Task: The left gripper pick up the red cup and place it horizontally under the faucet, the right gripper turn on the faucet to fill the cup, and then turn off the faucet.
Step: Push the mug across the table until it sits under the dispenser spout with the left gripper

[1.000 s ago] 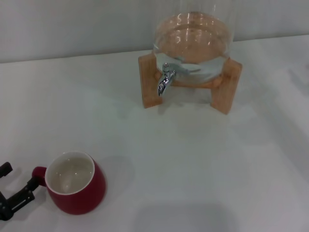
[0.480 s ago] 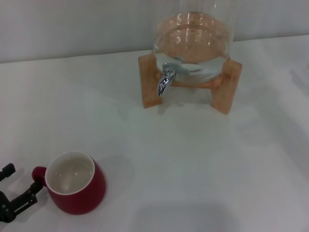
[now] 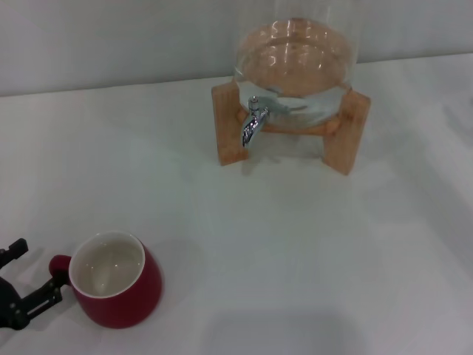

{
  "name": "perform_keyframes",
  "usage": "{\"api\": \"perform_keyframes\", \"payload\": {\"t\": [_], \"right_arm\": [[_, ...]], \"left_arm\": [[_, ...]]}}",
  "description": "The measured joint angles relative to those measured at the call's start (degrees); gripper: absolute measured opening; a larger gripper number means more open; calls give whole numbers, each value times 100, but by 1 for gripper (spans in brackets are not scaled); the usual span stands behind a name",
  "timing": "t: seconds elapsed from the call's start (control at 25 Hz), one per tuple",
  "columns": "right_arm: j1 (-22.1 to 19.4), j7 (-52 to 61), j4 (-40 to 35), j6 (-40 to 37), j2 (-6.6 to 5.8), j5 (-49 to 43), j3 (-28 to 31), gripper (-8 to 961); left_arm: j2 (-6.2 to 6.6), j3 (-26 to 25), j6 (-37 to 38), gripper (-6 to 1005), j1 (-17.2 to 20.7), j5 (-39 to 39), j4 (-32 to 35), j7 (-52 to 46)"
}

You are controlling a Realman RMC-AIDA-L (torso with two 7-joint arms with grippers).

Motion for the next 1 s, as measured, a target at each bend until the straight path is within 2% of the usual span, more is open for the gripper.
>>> {"api": "perform_keyframes", "payload": {"t": [0.28,1.0], "right_arm": [[-17,-4,-15,-1,0,66,0,633],[-10,-18,-16,0,0,85,6,633]], "left_arm": [[-2,0,147,879,-133,93,-19,-12],[-11,0,230,874,-129,94,-112,-104]]}}
